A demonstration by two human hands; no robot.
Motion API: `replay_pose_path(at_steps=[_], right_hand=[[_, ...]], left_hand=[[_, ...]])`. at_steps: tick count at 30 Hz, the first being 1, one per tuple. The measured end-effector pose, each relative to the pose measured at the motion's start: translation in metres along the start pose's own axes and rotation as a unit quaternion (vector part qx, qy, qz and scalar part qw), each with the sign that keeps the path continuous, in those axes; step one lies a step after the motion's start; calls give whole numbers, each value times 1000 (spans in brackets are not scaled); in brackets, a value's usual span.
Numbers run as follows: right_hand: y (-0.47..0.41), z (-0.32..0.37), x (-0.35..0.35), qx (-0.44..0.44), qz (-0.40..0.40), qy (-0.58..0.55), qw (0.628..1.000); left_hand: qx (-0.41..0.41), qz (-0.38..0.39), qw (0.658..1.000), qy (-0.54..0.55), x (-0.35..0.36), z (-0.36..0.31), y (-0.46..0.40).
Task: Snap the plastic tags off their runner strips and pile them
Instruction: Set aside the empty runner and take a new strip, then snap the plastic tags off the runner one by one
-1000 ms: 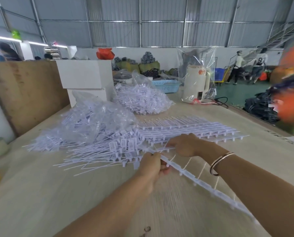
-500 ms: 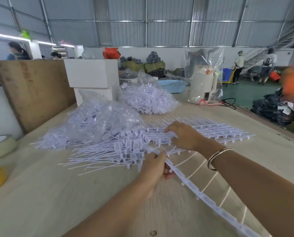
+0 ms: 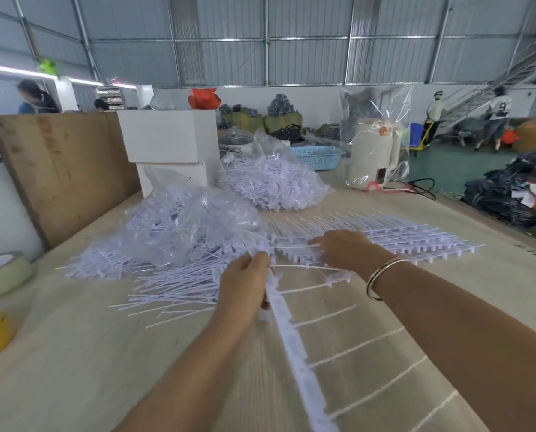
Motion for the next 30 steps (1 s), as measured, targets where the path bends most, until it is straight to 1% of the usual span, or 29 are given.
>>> replay_pose_path(at_steps=[1, 2, 4, 6, 8, 9, 11, 13, 15, 16, 18, 20, 22, 23, 24, 26, 27, 28, 29, 30], right_hand=[[2, 0, 8, -12, 25, -11, 1000], [3, 0, 15, -30, 54, -14, 998], [8, -1, 24, -49, 117, -40, 991], [17, -6, 30, -50, 176, -112, 977], [29, -10, 35, -57, 214, -158, 962], [33, -13, 38, -59, 204, -168, 963], [35, -18, 39, -57, 136, -185, 972], [35, -21, 41, -22, 66, -203, 977], [33, -20, 47, 23, 38, -184, 982], [31, -17, 50, 37, 35, -170, 984], [27, -10, 56, 53, 57, -168, 983], [22, -6, 58, 55, 84, -205, 974], [23, -5, 49, 43, 69, -270, 959], [24, -6, 41, 39, 36, -327, 944], [27, -8, 29, 35, -11, -399, 916], [42, -7, 6, 21, -96, -542, 834], [50, -3, -4, 13, -106, -602, 791], [56, 4, -12, 0, -95, -656, 749], [62, 14, -17, -15, -72, -699, 712], [67, 25, -19, -27, -38, -727, 686]], left_hand=[[1, -1, 1000, -26, -10, -3, -7], [-5, 13, 999, -45, -17, -3, -14], [-30, 93, 992, -78, -19, -2, -24], [-56, 194, 975, -94, -15, 1, -28], [-72, 261, 956, -112, -13, 5, -33], [-74, 282, 947, -132, -14, 6, -36], [-69, 322, 928, -176, -14, 6, -39], [-68, 358, 911, -193, -13, 6, -37], [-76, 377, 900, -206, -10, 9, -36], [-83, 384, 894, -216, -8, 11, -36], [-94, 407, 877, -237, -2, 14, -33], [-86, 445, 858, -241, 8, 13, -29], [-69, 465, 855, -221, 15, 8, -28], [-62, 466, 859, -203, 18, 4, -28], [-58, 466, 864, -181, 20, 0, -29], [-63, 471, 866, -159, 23, -5, -29], [-71, 474, 860, -173, 24, -4, -28], [-78, 481, 849, -205, 25, -1, -26], [-78, 483, 834, -254, 27, 3, -23], [-68, 483, 817, -308, 30, 7, -21]])
Point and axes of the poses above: each hand's wrist, its own y-axis away from the middle knuckle, its own x-axis out of the palm, z = x × y, the point moved 8 cm from there along -y, towards the middle knuckle, and after that the axes turned 3 degrees about -y, right-handed, at the moved point
